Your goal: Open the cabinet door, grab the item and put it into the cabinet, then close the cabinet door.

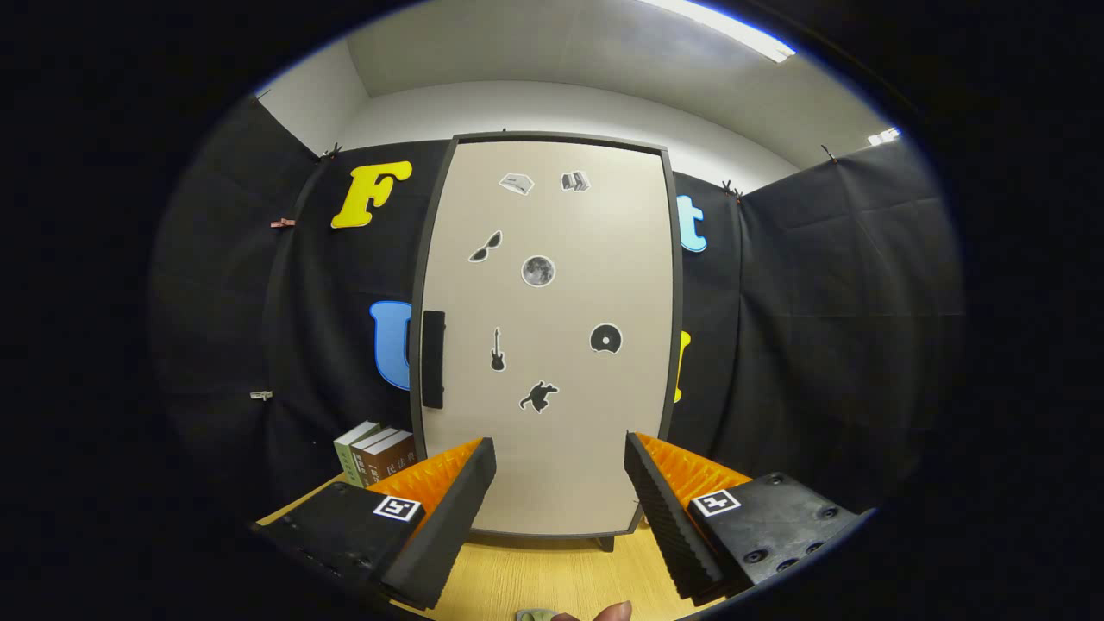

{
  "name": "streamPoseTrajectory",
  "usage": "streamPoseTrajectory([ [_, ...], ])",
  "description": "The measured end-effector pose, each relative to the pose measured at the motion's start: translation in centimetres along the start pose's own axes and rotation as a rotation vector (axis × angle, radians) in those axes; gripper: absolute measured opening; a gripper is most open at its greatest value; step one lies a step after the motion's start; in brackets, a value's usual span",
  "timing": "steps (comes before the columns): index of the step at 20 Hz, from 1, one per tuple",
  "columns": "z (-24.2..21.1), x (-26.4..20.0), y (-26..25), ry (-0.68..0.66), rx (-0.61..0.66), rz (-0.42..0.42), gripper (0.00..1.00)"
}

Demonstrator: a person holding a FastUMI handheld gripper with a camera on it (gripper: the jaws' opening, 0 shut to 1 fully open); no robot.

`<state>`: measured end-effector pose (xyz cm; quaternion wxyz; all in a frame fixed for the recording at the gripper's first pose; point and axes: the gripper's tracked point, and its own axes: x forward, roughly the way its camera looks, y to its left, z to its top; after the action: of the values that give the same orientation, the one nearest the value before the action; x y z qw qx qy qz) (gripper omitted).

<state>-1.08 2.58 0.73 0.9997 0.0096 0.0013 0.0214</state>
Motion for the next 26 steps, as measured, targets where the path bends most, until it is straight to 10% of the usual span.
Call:
streamPoseTrajectory([
  [23,0.4,19.3,16.4,0.036,0.038,0.090,0.98],
  [26,-0.3,21.2,16.3,0.047,0.070,0.067,0.82],
])
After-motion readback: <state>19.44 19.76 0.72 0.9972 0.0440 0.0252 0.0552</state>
